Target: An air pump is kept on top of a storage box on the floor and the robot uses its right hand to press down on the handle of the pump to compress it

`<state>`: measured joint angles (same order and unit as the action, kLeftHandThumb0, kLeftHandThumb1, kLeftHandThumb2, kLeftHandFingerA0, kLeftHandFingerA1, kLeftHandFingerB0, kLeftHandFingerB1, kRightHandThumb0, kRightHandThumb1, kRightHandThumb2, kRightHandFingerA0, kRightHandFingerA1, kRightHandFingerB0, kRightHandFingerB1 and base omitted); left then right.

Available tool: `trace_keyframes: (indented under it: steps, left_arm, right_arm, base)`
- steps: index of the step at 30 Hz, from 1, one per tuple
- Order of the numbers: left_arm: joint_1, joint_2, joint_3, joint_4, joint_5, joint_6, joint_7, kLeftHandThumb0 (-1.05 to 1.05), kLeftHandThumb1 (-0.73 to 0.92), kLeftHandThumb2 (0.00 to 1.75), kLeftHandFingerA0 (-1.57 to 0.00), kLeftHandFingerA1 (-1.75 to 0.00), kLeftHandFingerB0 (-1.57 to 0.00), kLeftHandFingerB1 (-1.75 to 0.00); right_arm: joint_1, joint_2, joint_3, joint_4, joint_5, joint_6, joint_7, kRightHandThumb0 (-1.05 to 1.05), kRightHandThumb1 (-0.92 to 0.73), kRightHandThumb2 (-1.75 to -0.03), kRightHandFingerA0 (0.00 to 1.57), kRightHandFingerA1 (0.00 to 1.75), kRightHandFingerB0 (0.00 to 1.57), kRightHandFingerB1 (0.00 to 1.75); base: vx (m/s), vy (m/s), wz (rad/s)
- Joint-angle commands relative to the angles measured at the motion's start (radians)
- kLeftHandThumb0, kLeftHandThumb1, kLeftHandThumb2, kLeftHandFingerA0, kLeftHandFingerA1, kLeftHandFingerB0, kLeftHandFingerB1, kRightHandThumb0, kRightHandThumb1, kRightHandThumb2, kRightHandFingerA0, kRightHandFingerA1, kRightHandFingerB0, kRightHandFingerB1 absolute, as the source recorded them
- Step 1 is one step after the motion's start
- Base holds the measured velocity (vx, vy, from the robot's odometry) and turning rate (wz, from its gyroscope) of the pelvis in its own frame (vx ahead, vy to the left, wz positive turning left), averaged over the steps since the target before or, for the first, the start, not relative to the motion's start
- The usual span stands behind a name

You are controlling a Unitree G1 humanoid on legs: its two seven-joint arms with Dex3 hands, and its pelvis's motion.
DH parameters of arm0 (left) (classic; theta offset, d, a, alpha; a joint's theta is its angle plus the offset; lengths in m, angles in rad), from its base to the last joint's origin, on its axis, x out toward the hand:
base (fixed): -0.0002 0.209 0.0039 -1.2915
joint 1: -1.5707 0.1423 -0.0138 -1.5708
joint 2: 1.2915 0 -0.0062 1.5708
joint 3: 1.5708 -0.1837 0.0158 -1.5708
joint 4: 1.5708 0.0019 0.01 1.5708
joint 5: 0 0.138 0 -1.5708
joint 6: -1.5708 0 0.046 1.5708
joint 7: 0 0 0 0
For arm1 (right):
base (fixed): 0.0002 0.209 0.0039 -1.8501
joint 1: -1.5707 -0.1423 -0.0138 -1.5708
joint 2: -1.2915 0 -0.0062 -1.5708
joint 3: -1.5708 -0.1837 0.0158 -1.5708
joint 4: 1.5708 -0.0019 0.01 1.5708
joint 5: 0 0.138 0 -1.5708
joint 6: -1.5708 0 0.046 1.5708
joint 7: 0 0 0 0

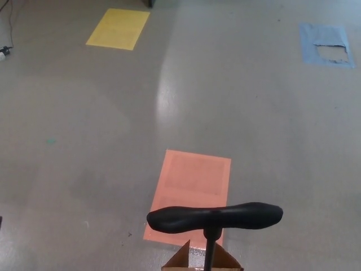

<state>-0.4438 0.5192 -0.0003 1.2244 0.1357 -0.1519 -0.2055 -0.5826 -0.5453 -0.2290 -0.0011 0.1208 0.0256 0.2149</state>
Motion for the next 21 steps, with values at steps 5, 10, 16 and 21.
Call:
trace_keyframes:
  steps: [5,10,16,21]
  left_arm:
    - [0.015,0.027,0.074,0.038,-0.057,-0.092,-0.051,-0.80,0.80,1.10,-0.07,-0.37,-0.07,-0.24]
    - [0.023,0.022,0.069,0.026,-0.047,-0.087,-0.043,-0.78,0.80,1.10,-0.06,-0.39,-0.06,-0.24]
    - [0.025,0.022,0.052,0.027,-0.027,-0.065,-0.052,-0.81,0.85,1.16,-0.06,-0.26,-0.05,-0.19]
    - [0.034,0.023,0.057,0.039,-0.027,-0.077,-0.064,-0.82,0.85,1.16,-0.06,-0.26,-0.06,-0.19]
  right_arm:
    - [-0.324,-0.147,0.370,-0.771,0.217,0.282,0.367,-0.93,-0.87,-1.20,0.05,0.15,0.06,0.13]
    - [-0.332,-0.102,0.499,-0.761,0.117,0.308,0.410,-0.88,-0.87,-1.22,0.00,0.12,0.00,0.11]
    - [-0.285,-0.037,0.655,-0.707,-0.034,0.331,0.394,-0.85,-0.83,-1.20,0.00,0.16,0.00,0.14]
    - [-0.273,-0.011,0.739,-0.658,-0.082,0.372,0.375,-0.83,-0.81,-1.20,0.00,0.18,0.00,0.16]
  base:
    - [0.00,0.000,0.00]
    - [0.00,0.000,0.00]
    - [0.00,0.000,0.00]
    - [0.00,0.000,0.00]
